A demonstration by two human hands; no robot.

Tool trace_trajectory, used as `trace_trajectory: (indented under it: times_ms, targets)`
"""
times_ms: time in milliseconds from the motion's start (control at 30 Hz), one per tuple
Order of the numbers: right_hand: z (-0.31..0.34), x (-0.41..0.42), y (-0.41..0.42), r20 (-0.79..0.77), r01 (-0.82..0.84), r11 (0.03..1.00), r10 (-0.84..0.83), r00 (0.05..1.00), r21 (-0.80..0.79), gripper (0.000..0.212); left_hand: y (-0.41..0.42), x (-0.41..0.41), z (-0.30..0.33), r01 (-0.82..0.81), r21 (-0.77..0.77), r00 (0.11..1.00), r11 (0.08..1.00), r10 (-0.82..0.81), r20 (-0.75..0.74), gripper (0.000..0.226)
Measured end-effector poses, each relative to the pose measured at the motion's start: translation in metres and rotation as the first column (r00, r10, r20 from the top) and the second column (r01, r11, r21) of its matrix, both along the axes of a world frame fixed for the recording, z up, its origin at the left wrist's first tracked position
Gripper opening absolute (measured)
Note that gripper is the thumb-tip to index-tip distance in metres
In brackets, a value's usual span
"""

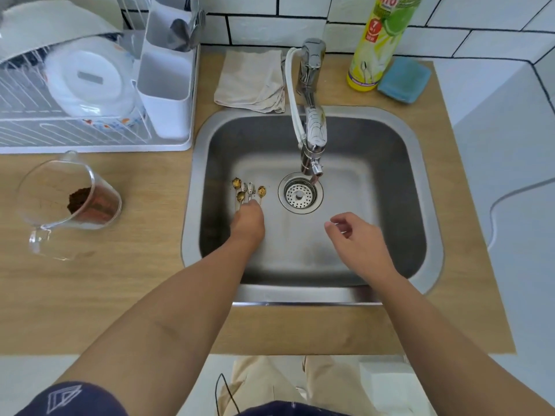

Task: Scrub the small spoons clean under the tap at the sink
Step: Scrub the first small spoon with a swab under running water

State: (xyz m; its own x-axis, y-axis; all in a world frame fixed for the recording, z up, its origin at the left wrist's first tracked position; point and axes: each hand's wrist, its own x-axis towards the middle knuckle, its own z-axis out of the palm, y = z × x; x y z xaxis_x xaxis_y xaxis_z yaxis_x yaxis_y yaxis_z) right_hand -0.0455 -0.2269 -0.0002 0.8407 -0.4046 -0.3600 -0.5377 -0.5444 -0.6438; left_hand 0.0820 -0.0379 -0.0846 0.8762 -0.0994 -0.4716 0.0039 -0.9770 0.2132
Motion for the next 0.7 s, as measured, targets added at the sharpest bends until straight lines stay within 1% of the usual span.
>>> trace_trajectory:
  times_ms: [100,200,267,333,433,533,600,700]
  targets:
    - [0.004,0.005,-0.008,0.031,0.047,0.999,-0.048,0.998,0.011,0.023,-0.001,-0.003,0.005,-0.026,-0.027,0.999,0.999,0.025,-0.029,0.032]
    - [0.024,0.023,-0.023,0.124,0.149,0.989,-0.15,0.981,0.016,0.02,-0.001,-0.006,0.015,-0.029,-0.102,0.998,0.994,0.023,-0.063,0.025]
    - [0.047,0.048,-0.03,0.212,0.228,0.971,-0.239,0.947,0.078,0.021,0.002,-0.013,0.024,-0.039,-0.156,0.998,0.987,0.03,-0.063,0.022]
    - [0.071,0.082,-0.034,0.26,0.247,0.949,-0.293,0.92,0.196,0.025,0.005,-0.024,0.032,-0.055,-0.216,0.998,0.975,0.049,-0.034,0.019]
    - [0.099,0.146,-0.032,0.224,0.231,0.886,-0.34,0.914,0.401,0.027,0.011,-0.036,0.044,-0.043,-0.258,0.999,0.965,0.044,0.001,0.016]
    - [0.116,0.199,-0.025,0.137,0.241,0.81,-0.365,0.921,0.535,0.024,0.015,-0.044,0.053,-0.035,-0.331,0.999,0.943,0.035,-0.005,0.015]
    - [0.119,0.218,-0.018,0.063,0.24,0.777,-0.337,0.939,0.582,0.025,0.016,-0.049,0.056,-0.058,-0.406,0.998,0.912,0.053,-0.025,0.012]
    - [0.116,0.229,-0.008,0.032,0.219,0.81,-0.28,0.96,0.544,0.034,0.018,-0.055,0.057,-0.072,-0.469,0.997,0.88,0.058,-0.045,0.008]
